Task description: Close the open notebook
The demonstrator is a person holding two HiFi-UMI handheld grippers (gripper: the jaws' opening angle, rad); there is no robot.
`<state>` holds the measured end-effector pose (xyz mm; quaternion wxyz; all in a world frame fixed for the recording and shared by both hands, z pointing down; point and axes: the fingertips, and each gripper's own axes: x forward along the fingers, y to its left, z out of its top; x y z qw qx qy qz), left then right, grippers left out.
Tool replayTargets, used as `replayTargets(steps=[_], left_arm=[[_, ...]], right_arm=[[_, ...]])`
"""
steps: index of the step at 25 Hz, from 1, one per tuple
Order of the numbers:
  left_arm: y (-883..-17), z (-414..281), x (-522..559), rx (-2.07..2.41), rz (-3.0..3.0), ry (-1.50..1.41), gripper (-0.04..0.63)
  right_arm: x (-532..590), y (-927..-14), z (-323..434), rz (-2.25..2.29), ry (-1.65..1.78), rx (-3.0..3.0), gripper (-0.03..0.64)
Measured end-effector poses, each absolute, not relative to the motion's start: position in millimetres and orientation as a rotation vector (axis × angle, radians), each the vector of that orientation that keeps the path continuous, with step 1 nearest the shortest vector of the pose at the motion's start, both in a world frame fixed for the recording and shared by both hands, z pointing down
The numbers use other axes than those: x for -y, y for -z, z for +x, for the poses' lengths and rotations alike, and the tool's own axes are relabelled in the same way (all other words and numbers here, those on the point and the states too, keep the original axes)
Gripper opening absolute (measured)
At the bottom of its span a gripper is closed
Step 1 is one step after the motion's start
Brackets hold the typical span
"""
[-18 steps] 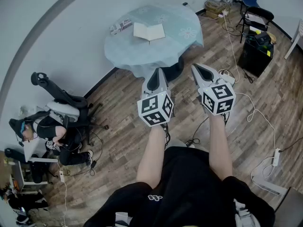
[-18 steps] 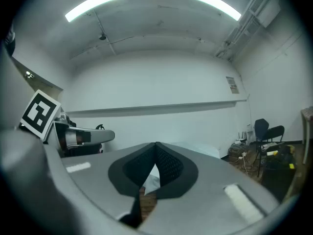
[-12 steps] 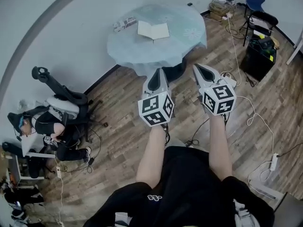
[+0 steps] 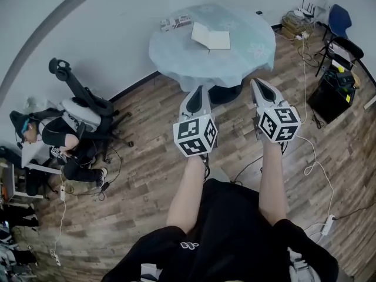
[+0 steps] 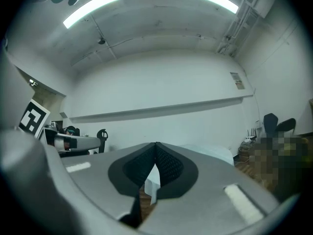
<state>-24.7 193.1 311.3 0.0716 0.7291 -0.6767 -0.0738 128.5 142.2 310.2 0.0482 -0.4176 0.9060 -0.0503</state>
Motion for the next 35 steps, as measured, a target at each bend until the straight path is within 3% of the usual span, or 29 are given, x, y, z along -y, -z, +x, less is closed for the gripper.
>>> replayTargets(steps=[19,35], left_arm=[[-374.0,-71.9,-80.8,2.042,2.057,0.238,0.003],[-440.1,-152.0,186.2,2.003,1.989,0.03,0.003]], right_arm=[[-32.1,-362.1,91.1,-1.219,0.204,-2.823,0.011],[219.7,-411.1,-7.7,-1.188,0.284,-2.916,0.011]])
